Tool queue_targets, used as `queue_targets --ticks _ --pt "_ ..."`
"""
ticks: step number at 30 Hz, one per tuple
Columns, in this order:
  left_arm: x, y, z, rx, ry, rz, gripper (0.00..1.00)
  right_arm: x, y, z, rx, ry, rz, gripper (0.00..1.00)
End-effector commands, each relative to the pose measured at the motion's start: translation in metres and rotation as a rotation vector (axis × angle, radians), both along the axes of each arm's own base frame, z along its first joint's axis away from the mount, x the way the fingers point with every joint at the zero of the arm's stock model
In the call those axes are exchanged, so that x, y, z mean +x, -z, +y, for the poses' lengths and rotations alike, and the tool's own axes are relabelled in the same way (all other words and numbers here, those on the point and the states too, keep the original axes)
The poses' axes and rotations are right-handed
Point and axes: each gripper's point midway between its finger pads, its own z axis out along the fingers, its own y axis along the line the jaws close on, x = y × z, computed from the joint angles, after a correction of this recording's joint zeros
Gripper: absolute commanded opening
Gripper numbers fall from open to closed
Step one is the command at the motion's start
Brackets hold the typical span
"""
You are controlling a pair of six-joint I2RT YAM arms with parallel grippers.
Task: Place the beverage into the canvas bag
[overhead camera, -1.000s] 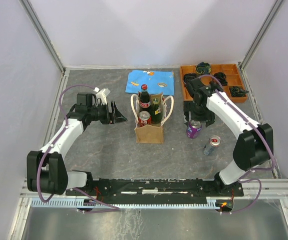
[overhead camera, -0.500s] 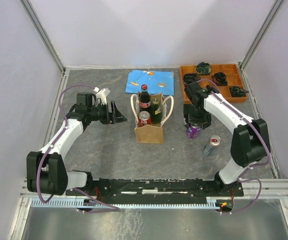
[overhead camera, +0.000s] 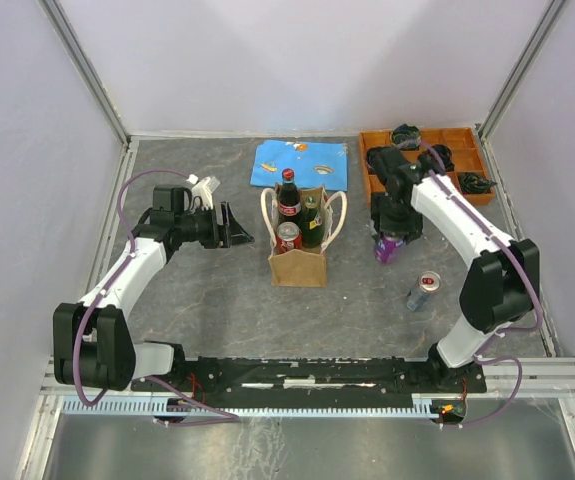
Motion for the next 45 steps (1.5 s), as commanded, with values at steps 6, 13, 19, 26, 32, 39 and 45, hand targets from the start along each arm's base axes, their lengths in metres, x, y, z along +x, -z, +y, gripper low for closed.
queue_targets --ticks 6,13,19,26,32,39,45 --pt "0.003 -0.011 -0.002 -0.006 0.041 -0.069 0.78 0.094 -0.207 0.014 0.170 -0.021 -0.608 0.00" --pt "0.002 -0.010 -0.002 -0.008 0.036 -0.067 0.78 0.114 -0.288 0.080 0.513 -0.124 -0.800 0.00" --pt "0.003 -0.009 -0.002 -0.007 0.034 -0.065 0.78 0.085 -0.290 0.131 0.533 -0.283 -0.761 0.00" --pt "0.004 -0.007 -0.003 -0.003 0.040 -0.057 0.78 0.038 -0.242 0.161 0.440 -0.402 -0.563 0.00" --pt "0.004 -0.005 -0.002 0.005 0.048 -0.052 0.78 0.013 -0.205 0.169 0.366 -0.442 -0.462 0.00" --pt "0.006 -0.005 -0.002 0.007 0.050 -0.052 0.77 0.005 -0.158 0.174 0.293 -0.461 -0.389 0.00" --pt "0.005 -0.004 -0.002 0.008 0.054 -0.050 0.77 0.015 -0.137 0.176 0.246 -0.449 -0.376 0.00"
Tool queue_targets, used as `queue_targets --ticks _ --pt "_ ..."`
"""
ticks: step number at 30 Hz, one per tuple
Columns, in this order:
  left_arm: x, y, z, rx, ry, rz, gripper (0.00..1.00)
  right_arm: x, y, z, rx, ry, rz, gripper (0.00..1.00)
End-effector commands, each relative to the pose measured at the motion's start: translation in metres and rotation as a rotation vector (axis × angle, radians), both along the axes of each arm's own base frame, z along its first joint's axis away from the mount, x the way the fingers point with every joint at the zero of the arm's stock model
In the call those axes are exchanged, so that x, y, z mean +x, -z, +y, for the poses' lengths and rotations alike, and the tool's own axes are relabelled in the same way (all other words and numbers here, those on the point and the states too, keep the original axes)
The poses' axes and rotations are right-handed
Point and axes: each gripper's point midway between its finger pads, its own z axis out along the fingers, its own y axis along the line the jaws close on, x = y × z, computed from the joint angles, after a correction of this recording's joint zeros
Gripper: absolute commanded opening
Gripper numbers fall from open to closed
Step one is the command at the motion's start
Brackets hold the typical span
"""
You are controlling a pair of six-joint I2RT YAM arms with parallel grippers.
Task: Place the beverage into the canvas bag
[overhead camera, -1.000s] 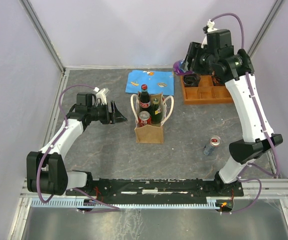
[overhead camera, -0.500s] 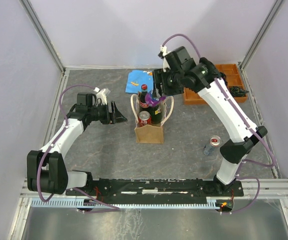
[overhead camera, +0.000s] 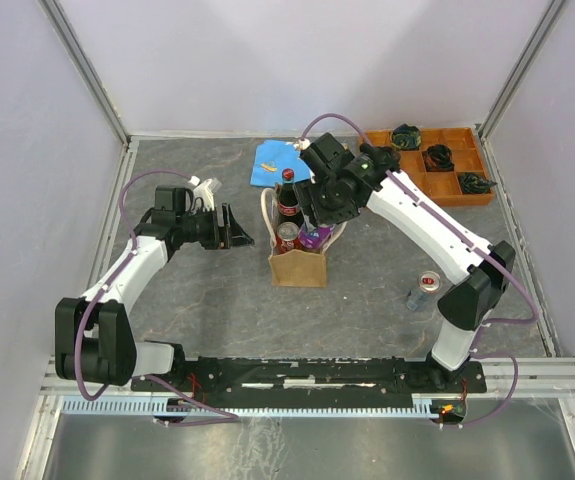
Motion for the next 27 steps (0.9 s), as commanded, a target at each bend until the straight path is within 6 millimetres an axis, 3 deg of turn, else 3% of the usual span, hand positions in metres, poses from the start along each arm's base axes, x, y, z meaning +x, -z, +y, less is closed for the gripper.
queue_targets --ticks 1,11,27 --pt "0.005 -0.012 -0.003 -0.003 0.048 -0.073 0.78 0.022 -0.027 0.005 0.054 0.026 -0.146 0.00" --pt "0.005 -0.010 -0.002 -0.002 0.048 -0.072 0.77 0.024 0.013 0.004 -0.043 0.016 -0.081 0.00" --pt "0.002 -0.008 -0.002 0.003 0.056 -0.076 0.77 0.017 0.038 0.009 -0.191 -0.036 -0.079 0.00"
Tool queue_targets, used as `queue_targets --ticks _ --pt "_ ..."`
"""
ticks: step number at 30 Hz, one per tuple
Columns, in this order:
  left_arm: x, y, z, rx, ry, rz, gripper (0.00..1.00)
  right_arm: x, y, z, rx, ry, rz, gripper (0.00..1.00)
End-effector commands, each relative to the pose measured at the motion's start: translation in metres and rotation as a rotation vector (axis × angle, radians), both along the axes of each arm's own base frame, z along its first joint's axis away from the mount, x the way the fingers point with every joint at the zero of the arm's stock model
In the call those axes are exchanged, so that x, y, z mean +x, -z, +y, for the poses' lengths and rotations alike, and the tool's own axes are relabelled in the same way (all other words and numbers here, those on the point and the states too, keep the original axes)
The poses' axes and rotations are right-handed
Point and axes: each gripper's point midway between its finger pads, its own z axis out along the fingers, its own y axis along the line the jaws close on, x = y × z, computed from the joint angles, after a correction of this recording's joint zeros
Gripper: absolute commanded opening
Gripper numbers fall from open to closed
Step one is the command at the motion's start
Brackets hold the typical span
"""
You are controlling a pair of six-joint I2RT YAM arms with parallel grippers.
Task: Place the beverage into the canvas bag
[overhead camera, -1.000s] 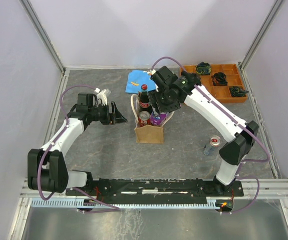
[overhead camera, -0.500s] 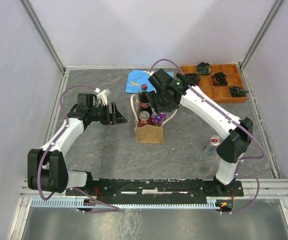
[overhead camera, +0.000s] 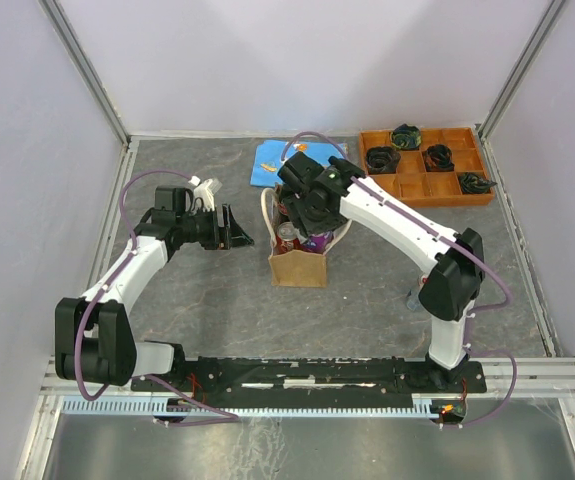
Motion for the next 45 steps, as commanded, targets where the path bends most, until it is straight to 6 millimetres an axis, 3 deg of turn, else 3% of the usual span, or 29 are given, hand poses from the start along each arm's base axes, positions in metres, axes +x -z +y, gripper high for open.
queue_targets --ticks 1,21,25,26,31,34,40,45 --pt "0.003 -0.010 -0.002 -0.006 0.046 -0.069 0.78 0.007 -0.010 0.001 -0.016 -0.004 -0.073 0.00" --pt "0.001 -0.011 -0.002 -0.002 0.045 -0.071 0.78 0.011 0.069 0.005 -0.118 -0.029 0.001 0.00" --pt "0.001 -0.011 -0.002 0.000 0.048 -0.073 0.77 0.007 0.076 0.002 -0.125 -0.025 0.012 0.01" --pt "0.000 -0.010 -0.001 0.000 0.047 -0.070 0.78 0.007 0.075 0.002 -0.120 -0.023 0.011 0.06" --pt "-0.001 -0.009 -0.002 0.000 0.050 -0.069 0.78 0.008 0.062 0.003 -0.092 -0.023 -0.013 0.49" --pt "0.000 -0.010 -0.002 -0.001 0.052 -0.073 0.77 0.008 0.052 0.004 -0.075 -0.028 -0.031 0.66" --pt "-0.002 -0.009 -0.002 -0.004 0.054 -0.072 0.77 0.008 0.040 0.003 -0.068 -0.035 -0.042 0.82" --pt "-0.003 -0.010 -0.002 -0.006 0.057 -0.072 0.78 0.008 0.035 0.002 -0.065 -0.034 -0.051 0.87"
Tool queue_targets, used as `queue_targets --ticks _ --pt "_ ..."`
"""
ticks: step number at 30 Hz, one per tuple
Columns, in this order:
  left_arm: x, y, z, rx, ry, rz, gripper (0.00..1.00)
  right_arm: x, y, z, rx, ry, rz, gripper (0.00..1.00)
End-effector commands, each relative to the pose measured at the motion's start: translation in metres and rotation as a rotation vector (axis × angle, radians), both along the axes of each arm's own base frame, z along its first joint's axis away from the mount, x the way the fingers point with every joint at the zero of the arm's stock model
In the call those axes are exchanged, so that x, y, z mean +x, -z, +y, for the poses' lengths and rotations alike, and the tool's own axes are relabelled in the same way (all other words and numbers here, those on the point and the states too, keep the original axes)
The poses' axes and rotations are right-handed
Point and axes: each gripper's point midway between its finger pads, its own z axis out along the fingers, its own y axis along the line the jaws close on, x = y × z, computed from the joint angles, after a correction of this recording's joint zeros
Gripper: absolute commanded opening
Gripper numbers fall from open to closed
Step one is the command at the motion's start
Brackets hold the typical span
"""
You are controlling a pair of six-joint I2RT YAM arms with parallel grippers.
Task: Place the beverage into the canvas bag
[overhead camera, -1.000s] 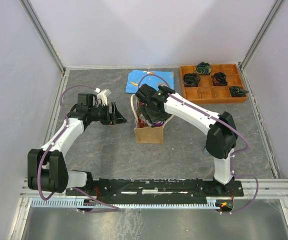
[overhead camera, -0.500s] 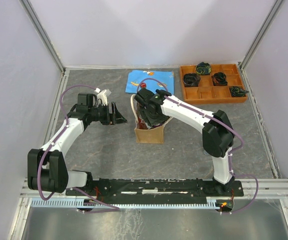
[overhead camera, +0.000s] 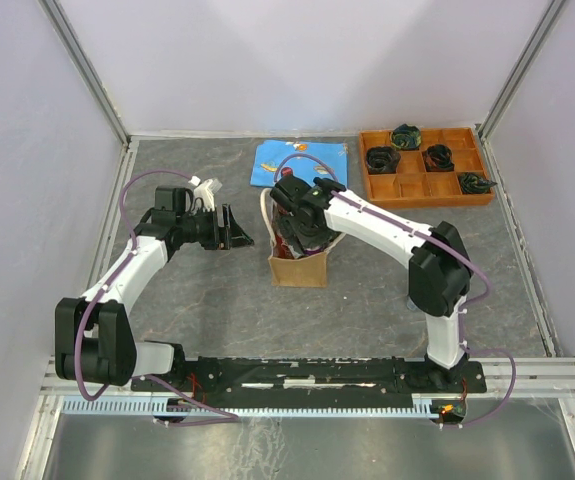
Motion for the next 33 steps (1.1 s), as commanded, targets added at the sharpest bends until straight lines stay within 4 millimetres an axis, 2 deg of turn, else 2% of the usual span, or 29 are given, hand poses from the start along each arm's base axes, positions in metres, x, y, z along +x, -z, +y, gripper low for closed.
queue_targets --ticks 1,4,6,14,18,20,21,23,27,29,31,33 --pt "-0.002 -0.010 -0.003 -0.007 0.056 -0.072 0.78 0.005 -0.033 -0.003 0.027 -0.007 -0.073 0.89" --pt "-0.003 -0.010 -0.003 -0.008 0.059 -0.074 0.78 0.006 -0.041 -0.003 0.034 -0.004 -0.087 0.89" --pt "-0.003 -0.010 -0.003 -0.008 0.059 -0.073 0.78 0.009 -0.054 -0.002 0.055 0.002 -0.114 0.89" --pt "-0.002 -0.010 -0.003 -0.008 0.060 -0.070 0.78 0.026 -0.146 -0.001 0.195 0.048 -0.325 0.88" --pt "0.000 -0.010 -0.003 -0.007 0.060 -0.073 0.78 0.033 -0.179 -0.003 0.247 0.075 -0.400 0.87" --pt "-0.001 -0.009 -0.003 -0.007 0.061 -0.070 0.78 0.038 -0.193 -0.010 0.264 0.110 -0.434 0.86" --pt "-0.001 -0.010 -0.003 -0.006 0.062 -0.072 0.77 0.040 -0.199 -0.018 0.266 0.136 -0.446 0.86" --pt "-0.002 -0.009 -0.002 -0.003 0.062 -0.069 0.77 0.047 -0.206 -0.047 0.254 0.229 -0.445 0.86" --pt "-0.003 -0.007 -0.002 -0.002 0.062 -0.064 0.78 0.048 -0.208 -0.131 0.181 0.422 -0.419 0.86" --pt "-0.003 -0.007 -0.002 -0.002 0.062 -0.063 0.78 0.038 -0.204 -0.171 0.145 0.494 -0.403 0.86" --pt "-0.003 -0.006 -0.002 -0.003 0.062 -0.061 0.77 0.024 -0.187 -0.209 0.101 0.569 -0.334 0.86" --pt "-0.002 -0.005 -0.002 -0.002 0.061 -0.058 0.77 0.007 -0.175 -0.228 0.069 0.606 -0.266 0.87"
